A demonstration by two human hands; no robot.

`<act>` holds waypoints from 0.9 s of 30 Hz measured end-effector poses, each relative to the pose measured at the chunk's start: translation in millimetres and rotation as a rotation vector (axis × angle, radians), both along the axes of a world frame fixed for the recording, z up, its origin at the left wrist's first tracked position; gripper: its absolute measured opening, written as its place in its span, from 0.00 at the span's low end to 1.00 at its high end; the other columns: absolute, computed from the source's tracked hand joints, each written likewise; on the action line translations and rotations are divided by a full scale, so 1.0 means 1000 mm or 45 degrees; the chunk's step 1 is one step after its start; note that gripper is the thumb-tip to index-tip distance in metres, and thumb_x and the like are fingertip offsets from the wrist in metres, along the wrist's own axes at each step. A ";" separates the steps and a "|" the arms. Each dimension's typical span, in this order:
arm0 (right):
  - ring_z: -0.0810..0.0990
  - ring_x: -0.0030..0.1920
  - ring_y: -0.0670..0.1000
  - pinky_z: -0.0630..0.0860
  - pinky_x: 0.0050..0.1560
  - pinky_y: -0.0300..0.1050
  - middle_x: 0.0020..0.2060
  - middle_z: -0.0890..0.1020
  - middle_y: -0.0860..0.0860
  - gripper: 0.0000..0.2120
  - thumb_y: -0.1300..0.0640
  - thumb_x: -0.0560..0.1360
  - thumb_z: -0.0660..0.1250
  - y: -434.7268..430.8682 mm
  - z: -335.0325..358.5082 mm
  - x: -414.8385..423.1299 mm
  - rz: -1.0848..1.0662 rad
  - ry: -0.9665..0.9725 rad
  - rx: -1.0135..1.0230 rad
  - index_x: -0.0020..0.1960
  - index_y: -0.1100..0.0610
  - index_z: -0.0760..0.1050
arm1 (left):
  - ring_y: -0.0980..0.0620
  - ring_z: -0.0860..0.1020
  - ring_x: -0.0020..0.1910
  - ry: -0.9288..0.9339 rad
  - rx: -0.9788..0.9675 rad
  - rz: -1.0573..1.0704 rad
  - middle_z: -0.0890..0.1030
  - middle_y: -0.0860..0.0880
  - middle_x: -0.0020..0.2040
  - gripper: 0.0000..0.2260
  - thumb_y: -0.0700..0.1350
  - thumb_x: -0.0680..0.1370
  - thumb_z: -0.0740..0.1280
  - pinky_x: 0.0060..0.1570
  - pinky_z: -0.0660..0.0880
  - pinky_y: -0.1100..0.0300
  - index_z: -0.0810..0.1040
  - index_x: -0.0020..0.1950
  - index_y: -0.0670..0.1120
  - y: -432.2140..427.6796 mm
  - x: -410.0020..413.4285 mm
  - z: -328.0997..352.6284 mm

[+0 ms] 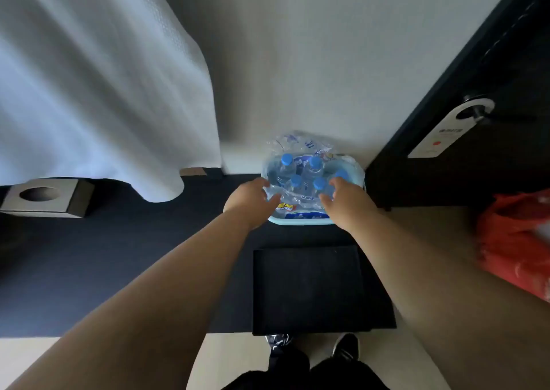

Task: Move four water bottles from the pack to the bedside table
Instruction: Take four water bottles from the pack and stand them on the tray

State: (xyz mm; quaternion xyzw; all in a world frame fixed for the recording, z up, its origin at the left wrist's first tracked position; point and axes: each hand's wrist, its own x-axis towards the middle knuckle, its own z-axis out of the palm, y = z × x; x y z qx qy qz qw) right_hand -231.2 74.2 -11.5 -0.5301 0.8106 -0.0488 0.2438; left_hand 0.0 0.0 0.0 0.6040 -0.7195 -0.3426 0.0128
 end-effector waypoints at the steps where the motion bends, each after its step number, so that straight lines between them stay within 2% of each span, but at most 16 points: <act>1: 0.83 0.55 0.57 0.81 0.47 0.51 0.62 0.82 0.55 0.26 0.41 0.83 0.61 -0.006 -0.002 0.001 0.002 0.005 0.019 0.76 0.52 0.67 | 0.51 0.81 0.46 -0.016 -0.013 -0.009 0.83 0.55 0.53 0.21 0.62 0.76 0.65 0.47 0.81 0.52 0.76 0.66 0.56 -0.004 -0.005 -0.002; 4: 0.83 0.58 0.58 0.77 0.46 0.49 0.64 0.81 0.55 0.25 0.43 0.84 0.61 -0.024 -0.011 0.006 -0.015 0.000 0.057 0.78 0.52 0.66 | 0.51 0.80 0.45 -0.047 -0.071 -0.045 0.82 0.53 0.52 0.21 0.62 0.76 0.66 0.45 0.79 0.54 0.77 0.65 0.55 -0.015 -0.025 -0.008; 7: 0.83 0.53 0.58 0.74 0.41 0.49 0.57 0.82 0.55 0.22 0.45 0.83 0.63 -0.039 -0.023 0.010 -0.030 0.024 0.044 0.74 0.52 0.68 | 0.49 0.81 0.51 -0.072 -0.243 -0.104 0.82 0.53 0.54 0.21 0.61 0.76 0.68 0.51 0.79 0.52 0.79 0.65 0.52 -0.026 -0.047 -0.020; 10: 0.84 0.52 0.59 0.74 0.41 0.48 0.53 0.83 0.55 0.19 0.47 0.83 0.64 -0.051 -0.034 0.008 -0.026 0.089 0.048 0.71 0.53 0.71 | 0.48 0.80 0.52 -0.174 -0.387 -0.212 0.81 0.51 0.55 0.19 0.60 0.77 0.69 0.51 0.77 0.53 0.80 0.63 0.52 -0.038 -0.065 -0.033; 13: 0.84 0.56 0.60 0.79 0.45 0.51 0.55 0.84 0.56 0.20 0.46 0.83 0.64 -0.052 -0.044 0.004 0.028 0.115 0.073 0.71 0.53 0.71 | 0.48 0.80 0.52 -0.264 -0.290 -0.345 0.82 0.51 0.56 0.17 0.58 0.77 0.69 0.49 0.73 0.55 0.78 0.64 0.56 -0.044 -0.074 -0.045; 15: 0.83 0.58 0.60 0.80 0.47 0.53 0.57 0.83 0.56 0.21 0.45 0.83 0.64 -0.049 -0.049 0.003 0.034 0.105 0.053 0.72 0.52 0.69 | 0.48 0.79 0.49 -0.269 -0.258 -0.343 0.82 0.51 0.54 0.14 0.56 0.78 0.68 0.47 0.73 0.55 0.78 0.64 0.58 -0.044 -0.075 -0.052; 19: 0.84 0.53 0.58 0.79 0.43 0.52 0.51 0.83 0.54 0.19 0.44 0.83 0.65 -0.045 -0.053 0.001 0.024 0.072 0.007 0.70 0.51 0.70 | 0.48 0.75 0.40 -0.198 -0.208 -0.222 0.79 0.51 0.45 0.10 0.51 0.79 0.69 0.40 0.71 0.57 0.80 0.60 0.57 -0.039 -0.081 -0.058; 22: 0.84 0.49 0.57 0.76 0.39 0.50 0.45 0.80 0.51 0.15 0.47 0.83 0.66 -0.045 -0.051 0.000 0.006 0.021 -0.019 0.66 0.52 0.73 | 0.47 0.78 0.42 -0.180 -0.195 -0.207 0.76 0.52 0.43 0.08 0.48 0.78 0.70 0.40 0.74 0.56 0.80 0.57 0.56 -0.035 -0.085 -0.056; 27: 0.83 0.47 0.56 0.74 0.39 0.49 0.45 0.82 0.51 0.10 0.48 0.82 0.66 -0.036 -0.034 -0.004 -0.003 -0.016 -0.182 0.58 0.53 0.74 | 0.49 0.77 0.40 -0.106 -0.190 -0.136 0.78 0.52 0.42 0.05 0.46 0.77 0.70 0.39 0.71 0.57 0.80 0.52 0.54 -0.029 -0.084 -0.037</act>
